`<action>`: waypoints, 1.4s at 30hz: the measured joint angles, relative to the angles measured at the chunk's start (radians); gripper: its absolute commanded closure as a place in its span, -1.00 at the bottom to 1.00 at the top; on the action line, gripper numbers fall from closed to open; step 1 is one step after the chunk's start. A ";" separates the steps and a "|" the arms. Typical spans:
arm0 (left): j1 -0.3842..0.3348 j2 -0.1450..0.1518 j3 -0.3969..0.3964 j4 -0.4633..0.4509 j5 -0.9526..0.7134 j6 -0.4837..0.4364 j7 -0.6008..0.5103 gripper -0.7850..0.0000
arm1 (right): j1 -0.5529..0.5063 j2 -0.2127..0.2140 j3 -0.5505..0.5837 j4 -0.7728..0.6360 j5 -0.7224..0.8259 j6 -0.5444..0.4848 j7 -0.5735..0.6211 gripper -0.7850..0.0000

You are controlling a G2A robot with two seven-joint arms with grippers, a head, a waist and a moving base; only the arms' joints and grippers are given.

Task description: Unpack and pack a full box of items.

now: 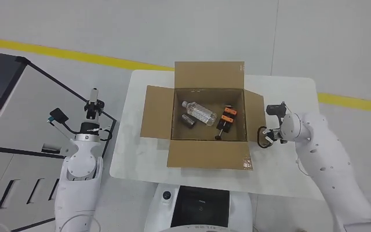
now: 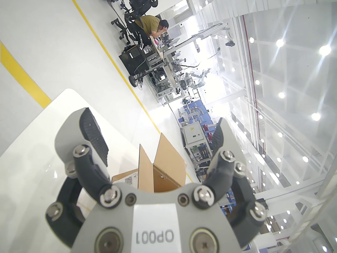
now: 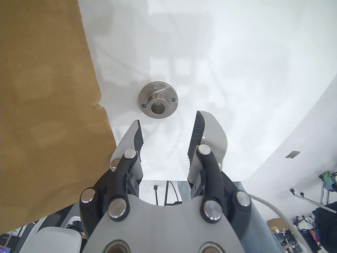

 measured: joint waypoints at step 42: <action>0.000 0.000 0.000 0.000 0.000 0.000 0.000 -1.00 | 0.088 -0.060 -0.112 0.236 -0.015 -0.032 -0.089 1.00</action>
